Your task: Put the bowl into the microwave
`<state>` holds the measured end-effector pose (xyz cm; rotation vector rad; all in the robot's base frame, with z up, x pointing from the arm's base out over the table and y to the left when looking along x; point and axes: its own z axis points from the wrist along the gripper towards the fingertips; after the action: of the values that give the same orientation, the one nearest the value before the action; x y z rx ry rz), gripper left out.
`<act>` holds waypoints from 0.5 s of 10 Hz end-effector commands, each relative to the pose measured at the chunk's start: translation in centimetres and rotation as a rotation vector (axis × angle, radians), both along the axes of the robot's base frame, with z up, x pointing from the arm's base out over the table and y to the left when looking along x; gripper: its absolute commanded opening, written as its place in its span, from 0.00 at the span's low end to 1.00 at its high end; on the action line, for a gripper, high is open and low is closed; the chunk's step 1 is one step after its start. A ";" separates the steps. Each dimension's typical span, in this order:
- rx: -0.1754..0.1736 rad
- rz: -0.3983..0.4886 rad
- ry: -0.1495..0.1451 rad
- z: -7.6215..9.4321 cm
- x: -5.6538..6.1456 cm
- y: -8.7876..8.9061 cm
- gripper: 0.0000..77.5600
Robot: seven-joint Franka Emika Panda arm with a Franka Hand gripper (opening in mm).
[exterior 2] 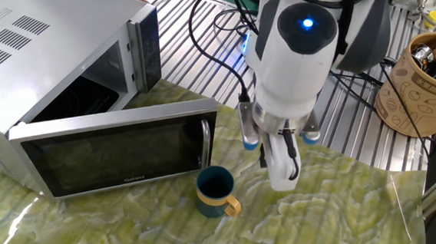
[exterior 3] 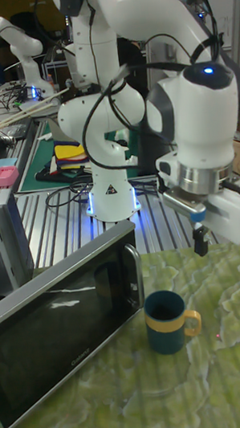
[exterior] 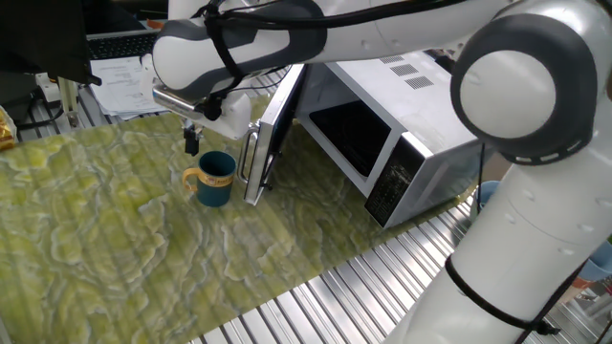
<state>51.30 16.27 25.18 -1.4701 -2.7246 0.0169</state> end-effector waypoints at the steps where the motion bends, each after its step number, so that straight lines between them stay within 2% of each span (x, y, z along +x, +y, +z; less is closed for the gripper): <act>1: 0.013 -0.039 0.009 -1.0 1.9 0.3 0.02; 2: 0.047 -0.008 0.007 -1.0 1.9 0.3 0.02; 3: 0.057 -0.002 0.009 -1.0 1.9 0.3 0.02; 4: 0.044 -0.028 0.027 -1.0 1.9 0.3 0.02; 5: 0.042 -0.059 0.024 -1.0 1.9 0.3 0.02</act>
<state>53.08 16.54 24.11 -1.4611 -2.6808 -0.0405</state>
